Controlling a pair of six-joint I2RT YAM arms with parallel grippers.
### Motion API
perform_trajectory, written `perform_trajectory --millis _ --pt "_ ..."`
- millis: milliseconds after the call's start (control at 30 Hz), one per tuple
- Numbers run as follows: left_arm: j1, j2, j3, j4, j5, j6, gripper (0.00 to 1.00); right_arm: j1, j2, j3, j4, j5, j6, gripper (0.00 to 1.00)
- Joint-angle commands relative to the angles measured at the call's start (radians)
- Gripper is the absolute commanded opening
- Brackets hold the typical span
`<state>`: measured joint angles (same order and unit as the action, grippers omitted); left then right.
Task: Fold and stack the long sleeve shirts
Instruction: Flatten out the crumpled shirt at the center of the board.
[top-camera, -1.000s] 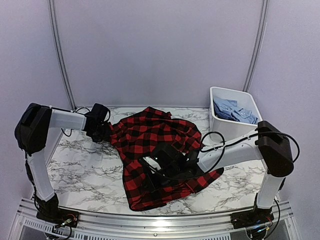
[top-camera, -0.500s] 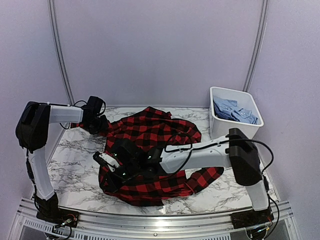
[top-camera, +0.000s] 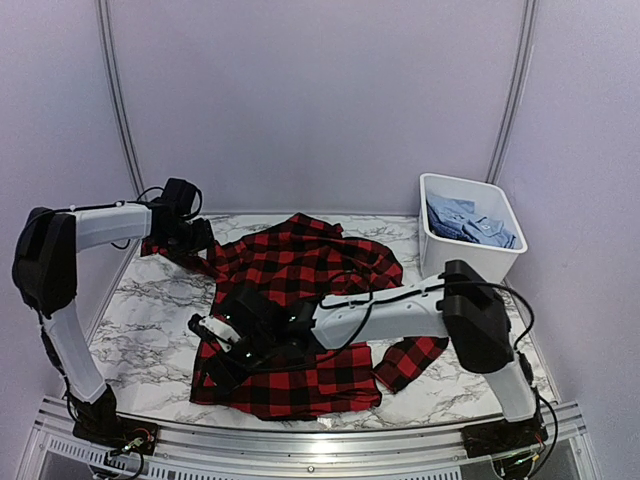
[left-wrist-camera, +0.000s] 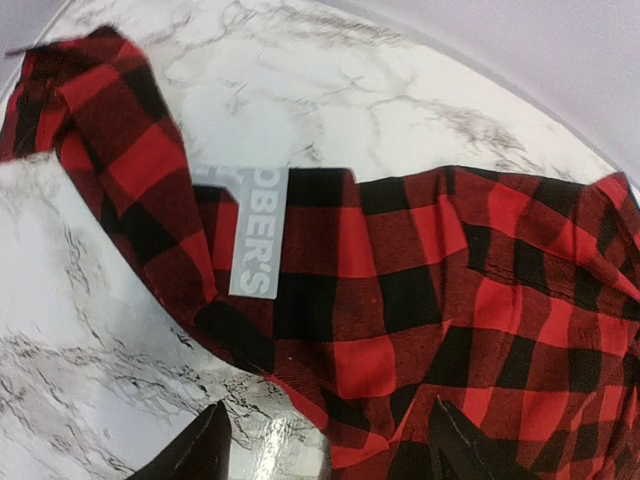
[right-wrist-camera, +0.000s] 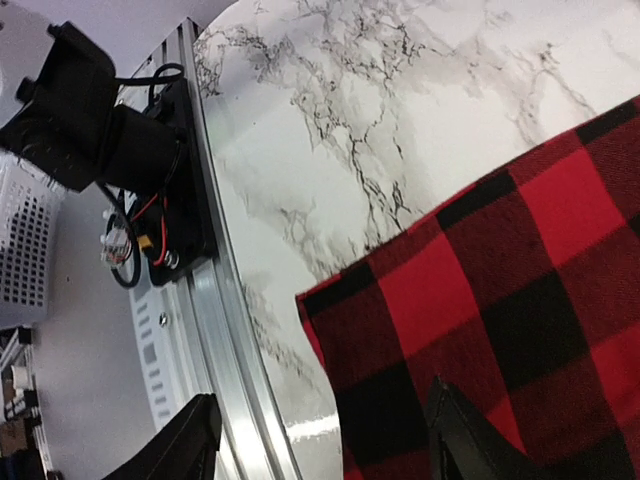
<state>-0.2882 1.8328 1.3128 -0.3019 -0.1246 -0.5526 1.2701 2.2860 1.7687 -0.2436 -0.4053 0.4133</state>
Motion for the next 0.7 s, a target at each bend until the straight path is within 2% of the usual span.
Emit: perform_trajectory --millis 0,133,267,367,500,667 --pt "-0.035 -0.091 -0.017 -0.042 -0.001 0.014 0.80 -0.018 -0.199 -0.115 0.001 0.142 -0.032 0.69" --pt "-0.106 -0.124 -0.037 -0.041 -0.010 -0.007 0.93 -0.090 -0.354 -0.336 0.026 0.230 0.011 0.72" --pt "-0.188 -0.138 -0.066 -0.030 0.014 -0.070 0.96 -0.156 -0.487 -0.511 0.039 0.315 0.046 0.71" --pt "-0.267 -0.156 -0.128 0.023 0.057 -0.110 0.97 -0.163 -0.554 -0.579 0.001 0.391 0.053 0.69" --pt "-0.337 -0.122 -0.164 0.086 0.119 -0.148 0.99 -0.159 -0.626 -0.672 -0.009 0.401 0.063 0.60" --pt "-0.374 -0.046 -0.139 0.125 0.121 -0.172 0.99 -0.071 -0.591 -0.659 -0.106 0.500 0.072 0.57"
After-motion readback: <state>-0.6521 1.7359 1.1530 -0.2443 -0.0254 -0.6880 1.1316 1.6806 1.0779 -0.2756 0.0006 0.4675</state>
